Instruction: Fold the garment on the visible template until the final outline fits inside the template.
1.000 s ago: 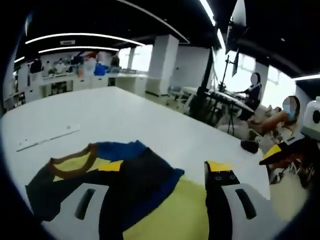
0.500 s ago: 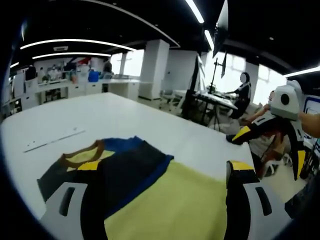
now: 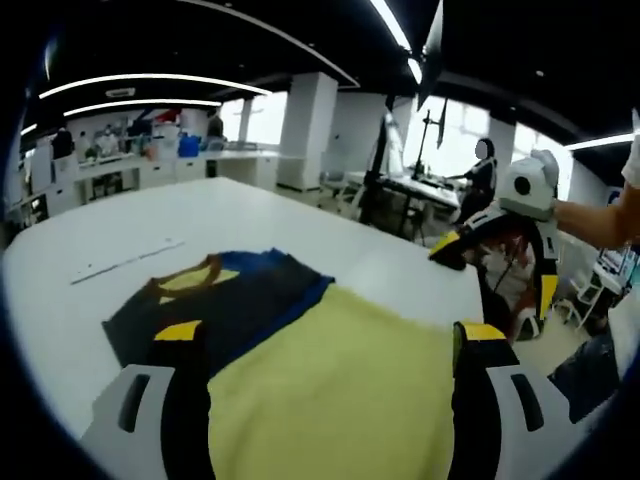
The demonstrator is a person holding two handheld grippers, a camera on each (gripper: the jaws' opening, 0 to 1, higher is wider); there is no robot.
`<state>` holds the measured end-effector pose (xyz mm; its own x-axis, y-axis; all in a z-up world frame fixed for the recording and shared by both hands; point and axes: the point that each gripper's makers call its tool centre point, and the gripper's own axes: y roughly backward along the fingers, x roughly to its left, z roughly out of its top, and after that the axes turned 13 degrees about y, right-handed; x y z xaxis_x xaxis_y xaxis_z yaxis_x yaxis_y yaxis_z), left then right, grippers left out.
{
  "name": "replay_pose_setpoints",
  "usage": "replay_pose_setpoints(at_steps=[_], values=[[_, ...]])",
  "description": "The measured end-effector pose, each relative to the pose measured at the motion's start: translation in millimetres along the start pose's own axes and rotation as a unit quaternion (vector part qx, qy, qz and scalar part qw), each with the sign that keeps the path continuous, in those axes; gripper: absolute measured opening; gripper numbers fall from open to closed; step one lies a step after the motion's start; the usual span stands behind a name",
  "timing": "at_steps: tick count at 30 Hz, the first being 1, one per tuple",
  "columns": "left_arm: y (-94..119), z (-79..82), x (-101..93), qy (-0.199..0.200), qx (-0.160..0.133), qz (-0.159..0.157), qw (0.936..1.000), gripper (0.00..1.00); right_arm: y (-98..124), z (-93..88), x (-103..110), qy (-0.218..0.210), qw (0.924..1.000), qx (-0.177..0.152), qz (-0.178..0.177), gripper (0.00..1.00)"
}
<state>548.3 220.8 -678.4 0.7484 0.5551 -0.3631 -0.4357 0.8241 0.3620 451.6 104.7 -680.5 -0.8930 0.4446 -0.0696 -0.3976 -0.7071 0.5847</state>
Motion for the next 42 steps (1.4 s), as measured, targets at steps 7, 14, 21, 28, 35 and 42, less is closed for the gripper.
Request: replay_pose_setpoints(at_steps=[7, 14, 21, 28, 35, 42], values=[[33, -26.2, -10.6, -0.003, 0.018, 0.004, 0.9998, 0.98, -2, -4.3, 4, 0.012, 0.9998, 0.013, 0.011, 0.99], [61, -56.7, -10.2, -0.021, 0.053, 0.018, 0.9982, 0.93, -4, -13.8, 11, 0.028, 0.9987, 0.034, 0.024, 0.97], [87, -86.4, 1.6, -0.041, 0.095, 0.043, 0.9937, 0.86, -6, -31.7, 17, 0.053, 0.9958, 0.067, 0.034, 0.86], [105, -112.5, 8.2, -0.073, 0.139, 0.05, 0.9864, 0.76, -10, -51.2, 23, 0.073, 0.9918, 0.096, 0.041, 0.73], [117, -136.4, 10.6, -0.08, 0.176, 0.059, 0.9795, 0.6, -13, -73.7, 28, 0.102, 0.9842, 0.134, 0.054, 0.6], [127, -153.1, 16.7, -0.103, 0.207, 0.064, 0.9708, 0.47, -18, -101.0, 26, 0.141, 0.9714, 0.182, 0.058, 0.48]])
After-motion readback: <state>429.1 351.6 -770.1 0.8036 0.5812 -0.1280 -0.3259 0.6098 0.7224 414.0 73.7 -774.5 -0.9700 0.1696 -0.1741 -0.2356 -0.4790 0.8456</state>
